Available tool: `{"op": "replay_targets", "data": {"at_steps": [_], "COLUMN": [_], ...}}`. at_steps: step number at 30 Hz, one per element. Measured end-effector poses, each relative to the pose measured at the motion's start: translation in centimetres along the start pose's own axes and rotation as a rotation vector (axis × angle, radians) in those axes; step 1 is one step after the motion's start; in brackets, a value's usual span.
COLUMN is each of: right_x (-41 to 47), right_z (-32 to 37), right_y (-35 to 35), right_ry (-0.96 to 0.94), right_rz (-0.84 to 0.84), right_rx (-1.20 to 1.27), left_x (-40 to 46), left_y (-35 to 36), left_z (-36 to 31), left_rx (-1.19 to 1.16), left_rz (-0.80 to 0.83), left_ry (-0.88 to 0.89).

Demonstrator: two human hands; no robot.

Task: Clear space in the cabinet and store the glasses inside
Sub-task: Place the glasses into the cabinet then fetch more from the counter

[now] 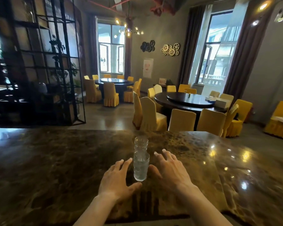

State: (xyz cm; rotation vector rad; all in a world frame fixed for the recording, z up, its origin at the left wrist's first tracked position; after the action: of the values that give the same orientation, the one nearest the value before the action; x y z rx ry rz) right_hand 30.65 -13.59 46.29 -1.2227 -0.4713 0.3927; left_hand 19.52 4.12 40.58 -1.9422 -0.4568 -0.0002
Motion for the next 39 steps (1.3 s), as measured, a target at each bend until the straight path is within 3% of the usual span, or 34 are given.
{"op": "replay_targets", "data": {"at_steps": [6, 12, 24, 31, 39], "right_x": [10.6, 17.2, 25.8, 27.8, 21.8], "right_z": [0.8, 1.2, 2.1, 2.1, 1.5], "right_y": [1.1, 3.7, 8.9, 11.6, 7.5], "right_ry": [0.07, 0.037, -0.18, -0.253, -0.255], "right_rz": [-0.042, -0.006, 0.301, 0.305, 0.198], "right_rx": [0.09, 0.064, -0.04, -0.013, -0.022], "left_x": [9.4, 14.0, 12.6, 9.9, 6.8], "left_y": [2.6, 6.0, 3.1, 0.4, -1.3], "left_z": [1.6, 1.7, 3.8, 7.7, 9.9], "left_rx": [-0.136, -0.219, -0.227, -0.2, -0.209], "left_rz": [-0.013, 0.088, 0.019, -0.064, -0.035], "left_ry": [0.017, -0.03, -0.201, -0.352, -0.324]}}
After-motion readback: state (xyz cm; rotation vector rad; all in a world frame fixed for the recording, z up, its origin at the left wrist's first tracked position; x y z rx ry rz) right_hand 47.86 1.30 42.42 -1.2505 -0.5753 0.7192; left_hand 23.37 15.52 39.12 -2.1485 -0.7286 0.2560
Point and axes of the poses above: each hand's wrist, its own x-axis towards the middle knuckle, its own y-axis out of the palm, z = x × y, the point moved 3 cm from there along x, towards the middle knuckle, and after that the axes turned 9 degrees about y, right-handed, at the moved point
